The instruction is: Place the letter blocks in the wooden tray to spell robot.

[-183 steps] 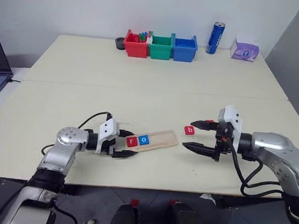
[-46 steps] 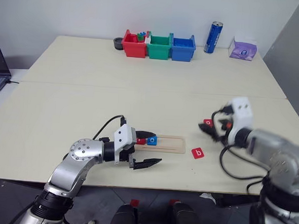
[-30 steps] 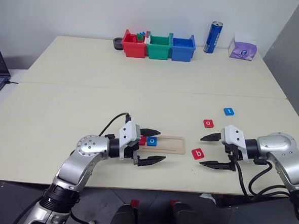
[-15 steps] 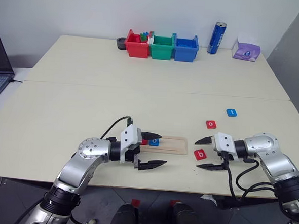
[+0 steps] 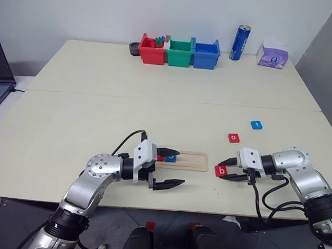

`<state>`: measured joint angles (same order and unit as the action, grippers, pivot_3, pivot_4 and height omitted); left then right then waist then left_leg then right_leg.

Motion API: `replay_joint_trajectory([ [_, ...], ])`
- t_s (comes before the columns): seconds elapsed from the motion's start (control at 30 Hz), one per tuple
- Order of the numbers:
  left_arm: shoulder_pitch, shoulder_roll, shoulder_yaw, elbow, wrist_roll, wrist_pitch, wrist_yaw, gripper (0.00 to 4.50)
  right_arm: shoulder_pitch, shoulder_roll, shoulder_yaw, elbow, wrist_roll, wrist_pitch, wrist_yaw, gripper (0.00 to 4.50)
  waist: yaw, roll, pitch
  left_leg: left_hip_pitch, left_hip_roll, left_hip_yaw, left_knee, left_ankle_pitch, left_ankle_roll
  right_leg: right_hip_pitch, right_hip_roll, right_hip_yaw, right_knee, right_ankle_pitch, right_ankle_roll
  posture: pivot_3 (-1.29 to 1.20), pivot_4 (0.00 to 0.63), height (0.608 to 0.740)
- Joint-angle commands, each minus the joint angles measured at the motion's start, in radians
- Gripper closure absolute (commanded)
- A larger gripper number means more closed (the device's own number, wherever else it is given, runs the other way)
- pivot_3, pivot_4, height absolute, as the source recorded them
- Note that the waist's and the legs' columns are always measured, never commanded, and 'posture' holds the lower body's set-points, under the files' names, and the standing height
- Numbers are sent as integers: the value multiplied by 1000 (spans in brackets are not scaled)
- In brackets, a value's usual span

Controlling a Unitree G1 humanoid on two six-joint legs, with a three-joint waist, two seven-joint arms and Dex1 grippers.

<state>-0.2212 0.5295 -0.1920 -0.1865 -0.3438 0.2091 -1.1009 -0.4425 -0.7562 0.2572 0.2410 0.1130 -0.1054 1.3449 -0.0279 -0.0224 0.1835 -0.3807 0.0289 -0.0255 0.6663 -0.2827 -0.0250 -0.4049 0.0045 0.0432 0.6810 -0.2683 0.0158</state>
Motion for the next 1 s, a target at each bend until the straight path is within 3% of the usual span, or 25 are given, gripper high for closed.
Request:
replay_joint_trajectory([
  [0.03,-14,42,32,3,-14,-26,-39,0,-16,-3,-36,-109,52,97,-1,3028,0,0,0,0,0,0,0,0,0,0,0,0,0,0,0,0,150,740],
  [0.33,-57,180,204,88,-78,-1,-82,0,-113,115,-8,-241,92,354,-82,3028,-3,1,0,0,0,-2,0,0,0,-1,2,-2,1,0,0,0,150,740],
  [0.67,-28,208,238,78,-79,12,-78,0,-181,238,49,-80,10,304,-135,3028,-1,1,0,-2,0,-1,-1,0,0,-2,-4,-1,-1,0,0,0,150,740],
  [1.0,9,200,228,-1,-97,49,-58,0,-197,292,84,-5,-34,250,-136,3028,-2,1,1,-2,0,-1,-1,0,0,-2,-3,-2,0,0,0,0,150,740],
])
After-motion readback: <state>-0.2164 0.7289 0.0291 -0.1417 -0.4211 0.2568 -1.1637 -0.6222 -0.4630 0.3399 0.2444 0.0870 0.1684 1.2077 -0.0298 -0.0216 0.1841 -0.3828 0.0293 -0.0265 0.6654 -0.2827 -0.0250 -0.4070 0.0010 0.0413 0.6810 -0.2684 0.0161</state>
